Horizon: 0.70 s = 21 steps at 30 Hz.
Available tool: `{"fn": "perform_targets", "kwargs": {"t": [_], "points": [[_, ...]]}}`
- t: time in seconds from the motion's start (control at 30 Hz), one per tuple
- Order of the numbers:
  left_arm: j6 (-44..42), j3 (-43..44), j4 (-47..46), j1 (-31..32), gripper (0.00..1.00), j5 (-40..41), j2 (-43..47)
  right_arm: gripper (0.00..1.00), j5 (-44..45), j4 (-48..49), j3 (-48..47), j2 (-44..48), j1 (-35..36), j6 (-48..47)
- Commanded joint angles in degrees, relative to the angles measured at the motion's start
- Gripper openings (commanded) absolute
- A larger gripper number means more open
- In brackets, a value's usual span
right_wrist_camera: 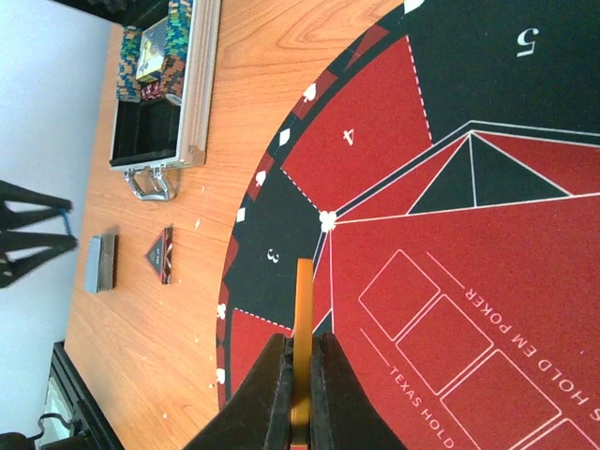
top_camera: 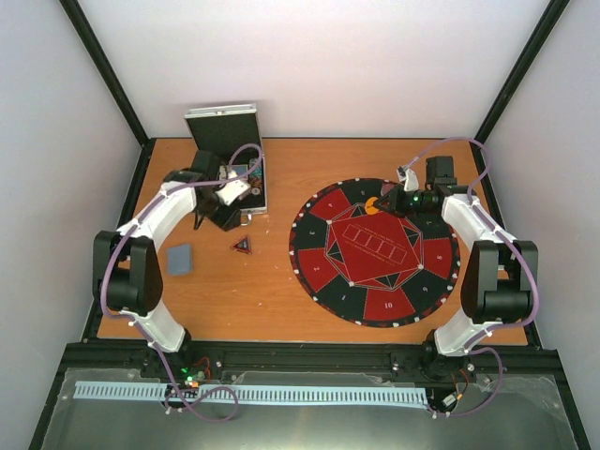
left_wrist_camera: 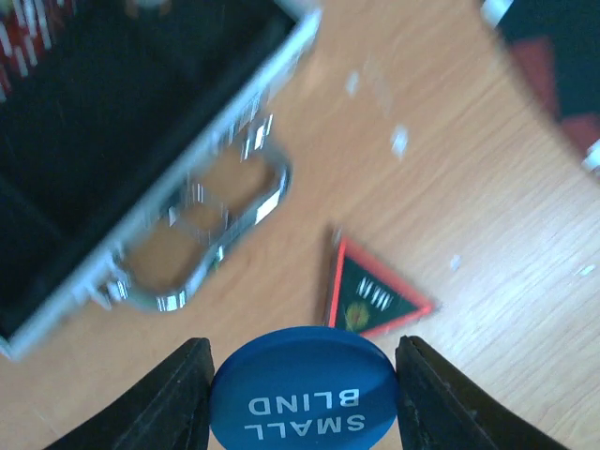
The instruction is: Distribute texas hold em gaming equipment
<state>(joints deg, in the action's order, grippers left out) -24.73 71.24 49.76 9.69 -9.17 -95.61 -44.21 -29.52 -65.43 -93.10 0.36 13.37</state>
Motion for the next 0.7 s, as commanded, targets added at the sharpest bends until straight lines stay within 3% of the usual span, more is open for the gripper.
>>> {"fn": "perform_targets", "kwargs": {"t": [0.0,0.27,0.43,0.67], "points": [[-4.9,8.7,2.5,6.7,0.35,-5.1,-2.5,0.03,1.4,1.1,-1.1,2.2,-0.4,0.5],[-9.1,19.4,0.8,20.0,0.35,-6.5,-13.7,0.03,4.1,1.7,-1.4,4.7,-0.7,1.6],[-11.9,17.7,2.2,25.6,0.35,-9.5,-17.1,0.03,4.7,1.3,-1.5,6.3,-1.6,1.6],[-11.7,14.1,-1.6,30.7,0.36,-7.3,-19.5,0.03,4.4,2.2,-0.4,7.0,-1.9,2.0]]}}
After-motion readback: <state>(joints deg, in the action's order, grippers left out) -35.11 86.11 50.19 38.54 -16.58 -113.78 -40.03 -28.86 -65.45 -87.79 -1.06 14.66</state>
